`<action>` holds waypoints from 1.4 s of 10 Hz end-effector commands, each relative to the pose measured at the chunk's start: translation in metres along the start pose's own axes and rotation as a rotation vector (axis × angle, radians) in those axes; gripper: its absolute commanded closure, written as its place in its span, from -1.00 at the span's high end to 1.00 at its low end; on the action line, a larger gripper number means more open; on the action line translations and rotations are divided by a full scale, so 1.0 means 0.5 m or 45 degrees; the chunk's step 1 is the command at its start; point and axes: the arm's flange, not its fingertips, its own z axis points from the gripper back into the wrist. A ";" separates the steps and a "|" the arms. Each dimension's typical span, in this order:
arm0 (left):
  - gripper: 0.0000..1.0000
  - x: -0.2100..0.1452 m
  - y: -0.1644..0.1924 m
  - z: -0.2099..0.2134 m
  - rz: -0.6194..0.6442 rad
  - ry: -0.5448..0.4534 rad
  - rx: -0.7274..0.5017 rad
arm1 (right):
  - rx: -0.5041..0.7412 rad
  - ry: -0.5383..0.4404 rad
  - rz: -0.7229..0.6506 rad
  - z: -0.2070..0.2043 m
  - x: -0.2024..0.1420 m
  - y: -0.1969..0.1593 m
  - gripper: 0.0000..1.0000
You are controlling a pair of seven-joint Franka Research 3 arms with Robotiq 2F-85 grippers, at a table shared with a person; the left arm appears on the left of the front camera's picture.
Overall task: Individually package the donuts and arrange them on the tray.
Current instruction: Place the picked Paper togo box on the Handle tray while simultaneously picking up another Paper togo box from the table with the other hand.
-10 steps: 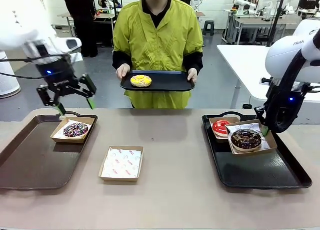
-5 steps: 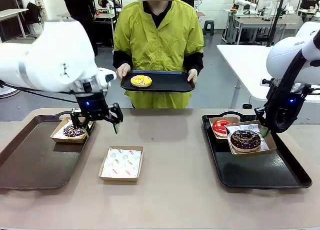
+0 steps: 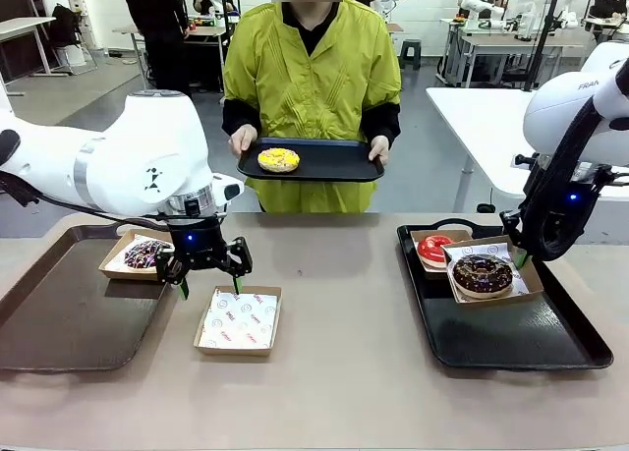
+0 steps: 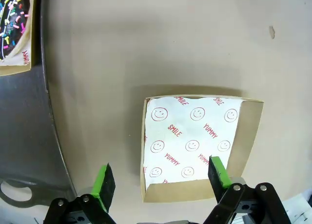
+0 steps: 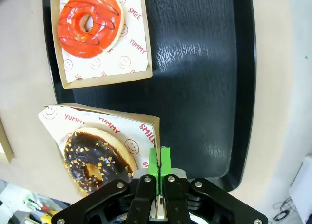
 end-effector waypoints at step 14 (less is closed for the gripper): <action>1.00 -0.029 0.024 -0.057 -0.060 -0.044 -0.045 | 0.039 0.162 0.007 -0.111 -0.010 0.002 -0.96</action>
